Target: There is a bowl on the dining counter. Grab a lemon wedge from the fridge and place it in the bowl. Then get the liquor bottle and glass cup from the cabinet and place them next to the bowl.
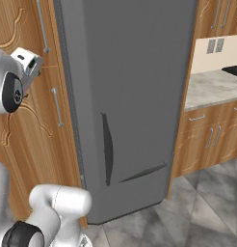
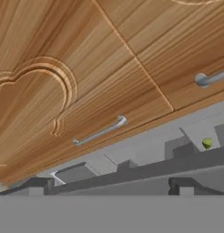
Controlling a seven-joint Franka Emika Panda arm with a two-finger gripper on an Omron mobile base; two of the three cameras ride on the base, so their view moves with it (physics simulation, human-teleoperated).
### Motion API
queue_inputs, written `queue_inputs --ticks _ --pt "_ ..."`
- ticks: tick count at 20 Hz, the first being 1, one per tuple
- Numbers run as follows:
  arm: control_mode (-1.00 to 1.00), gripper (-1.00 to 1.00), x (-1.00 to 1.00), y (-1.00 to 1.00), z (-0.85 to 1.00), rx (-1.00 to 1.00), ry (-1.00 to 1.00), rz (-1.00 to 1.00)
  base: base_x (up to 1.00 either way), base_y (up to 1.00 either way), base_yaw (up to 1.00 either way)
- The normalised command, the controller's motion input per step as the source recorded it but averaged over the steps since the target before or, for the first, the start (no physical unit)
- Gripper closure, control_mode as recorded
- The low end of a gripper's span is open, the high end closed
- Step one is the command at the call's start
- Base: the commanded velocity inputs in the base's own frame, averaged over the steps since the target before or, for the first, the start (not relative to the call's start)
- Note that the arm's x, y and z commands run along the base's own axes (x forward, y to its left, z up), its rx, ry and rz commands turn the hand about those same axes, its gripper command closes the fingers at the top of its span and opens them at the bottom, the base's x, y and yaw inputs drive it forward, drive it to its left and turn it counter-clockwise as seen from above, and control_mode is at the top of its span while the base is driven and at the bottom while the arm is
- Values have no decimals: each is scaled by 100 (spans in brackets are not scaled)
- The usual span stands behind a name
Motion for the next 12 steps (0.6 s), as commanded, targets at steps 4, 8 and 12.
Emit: queue_inputs --ticks 4,8,12 --pt "-100 -100 54 0 -2 -27 -2 -4 0 0 0" --pt "-100 -100 47 0 -7 -23 0 -6 0 0 0" --pt "-100 -100 42 0 -18 -16 0 -13 0 0 0"
